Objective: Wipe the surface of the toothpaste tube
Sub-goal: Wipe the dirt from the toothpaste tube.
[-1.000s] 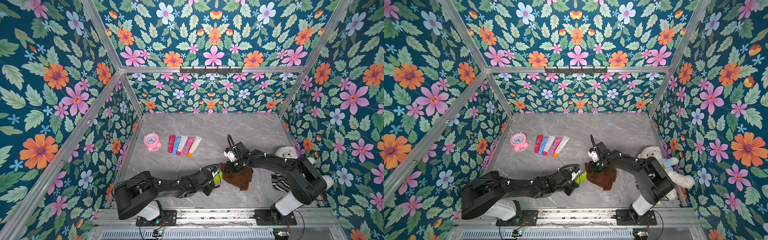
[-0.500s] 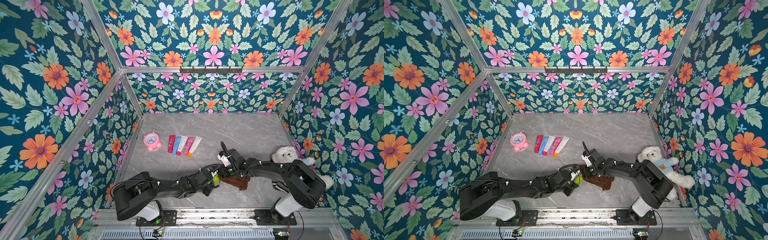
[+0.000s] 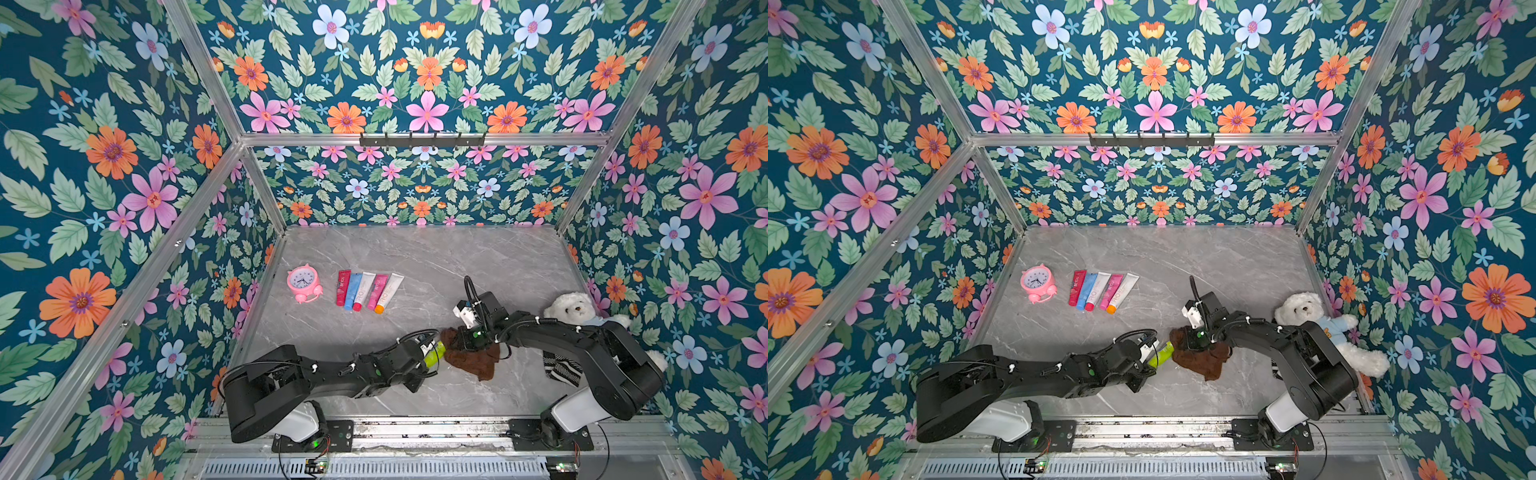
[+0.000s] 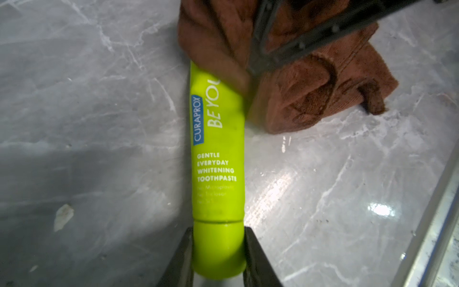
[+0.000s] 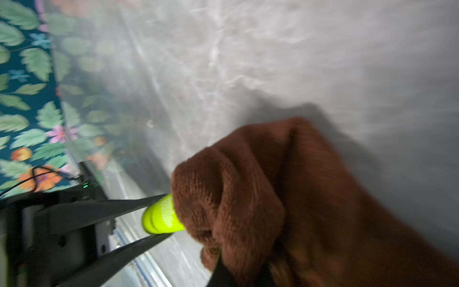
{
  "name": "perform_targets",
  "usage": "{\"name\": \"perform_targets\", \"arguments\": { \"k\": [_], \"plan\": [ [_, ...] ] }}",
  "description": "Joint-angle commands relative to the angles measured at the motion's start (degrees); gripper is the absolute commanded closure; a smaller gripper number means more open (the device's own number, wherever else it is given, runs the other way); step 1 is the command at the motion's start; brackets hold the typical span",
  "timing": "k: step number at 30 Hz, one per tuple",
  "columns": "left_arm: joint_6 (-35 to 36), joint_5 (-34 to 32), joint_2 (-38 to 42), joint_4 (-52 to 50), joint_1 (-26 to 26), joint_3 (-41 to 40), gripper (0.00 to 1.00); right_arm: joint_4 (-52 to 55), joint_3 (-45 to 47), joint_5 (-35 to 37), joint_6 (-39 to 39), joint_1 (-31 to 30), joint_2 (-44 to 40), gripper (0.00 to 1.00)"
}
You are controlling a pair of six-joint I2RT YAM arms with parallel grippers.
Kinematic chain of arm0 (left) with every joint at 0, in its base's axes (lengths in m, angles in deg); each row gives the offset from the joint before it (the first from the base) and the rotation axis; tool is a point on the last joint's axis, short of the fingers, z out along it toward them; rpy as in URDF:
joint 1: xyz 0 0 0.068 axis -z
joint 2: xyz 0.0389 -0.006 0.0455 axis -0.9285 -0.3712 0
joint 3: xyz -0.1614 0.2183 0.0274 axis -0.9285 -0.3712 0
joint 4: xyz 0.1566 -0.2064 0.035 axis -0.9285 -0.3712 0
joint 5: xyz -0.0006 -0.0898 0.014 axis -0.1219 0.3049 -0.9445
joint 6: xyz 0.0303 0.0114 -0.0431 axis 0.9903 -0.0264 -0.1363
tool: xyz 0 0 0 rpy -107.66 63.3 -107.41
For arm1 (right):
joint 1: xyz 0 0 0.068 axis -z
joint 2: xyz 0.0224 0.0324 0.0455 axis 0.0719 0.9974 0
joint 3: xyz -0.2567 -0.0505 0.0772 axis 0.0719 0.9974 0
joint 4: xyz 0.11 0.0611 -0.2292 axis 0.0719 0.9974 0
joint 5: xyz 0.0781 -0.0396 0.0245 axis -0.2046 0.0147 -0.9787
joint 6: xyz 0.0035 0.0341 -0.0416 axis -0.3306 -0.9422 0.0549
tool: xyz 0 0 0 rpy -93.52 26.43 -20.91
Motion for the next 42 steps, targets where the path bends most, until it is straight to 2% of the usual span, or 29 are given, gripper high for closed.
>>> {"name": "perform_targets", "arguments": {
  "k": [1, 5, 9, 15, 19, 23, 27, 31, 35, 39, 42],
  "plan": [
    [-0.2, -1.2, 0.4, -0.9, -0.1, -0.2, 1.0, 8.9, -2.7, 10.0, 2.7, 0.6, -1.3, 1.0],
    [-0.1, -1.1, 0.1, -0.8, -0.1, -0.2, 1.0, 7.5, -3.4, 2.0, 3.4, -0.6, -5.7, 1.0],
    [-0.1, -1.1, 0.2, -0.7, -0.1, -0.2, 1.0, 7.7, -3.8, -4.0, 2.1, -4.7, -8.2, 1.0],
    [0.2, -0.5, -0.9, -0.8, -0.1, 0.4, 1.0, 0.7, -2.3, -10.5, -1.4, -10.2, -2.9, 1.0],
    [0.3, -0.4, -0.9, -0.9, -0.1, 0.6, 1.0, -4.4, -1.8, -11.9, -2.8, -11.3, 1.7, 1.0],
    [0.3, -0.2, -0.9, -0.9, 0.0, 0.5, 1.0, -2.2, -3.4, -7.6, -2.1, -10.9, 4.0, 1.0],
    [0.4, -0.2, -0.3, -1.0, 0.1, 0.2, 1.0, 2.7, -4.0, -1.5, -0.9, -6.8, 4.3, 1.0],
    [0.3, -0.4, 0.0, -0.7, 0.2, -0.1, 1.0, 10.5, -5.6, 7.5, 3.1, -3.3, 4.2, 1.0],
    [0.3, -0.5, 0.1, -0.5, 0.2, -0.2, 1.0, 15.8, -7.3, 17.8, 4.7, -2.6, 3.4, 1.0],
    [0.2, -0.9, 0.7, -0.3, 0.2, -0.7, 1.0, 16.6, -7.7, 19.0, 4.2, -2.2, 1.0, 1.0],
    [0.1, -1.1, 1.5, -0.2, 0.3, -1.0, 1.0, 16.3, -8.1, 14.9, 4.4, -2.6, -1.6, 1.0]
  ]
}}
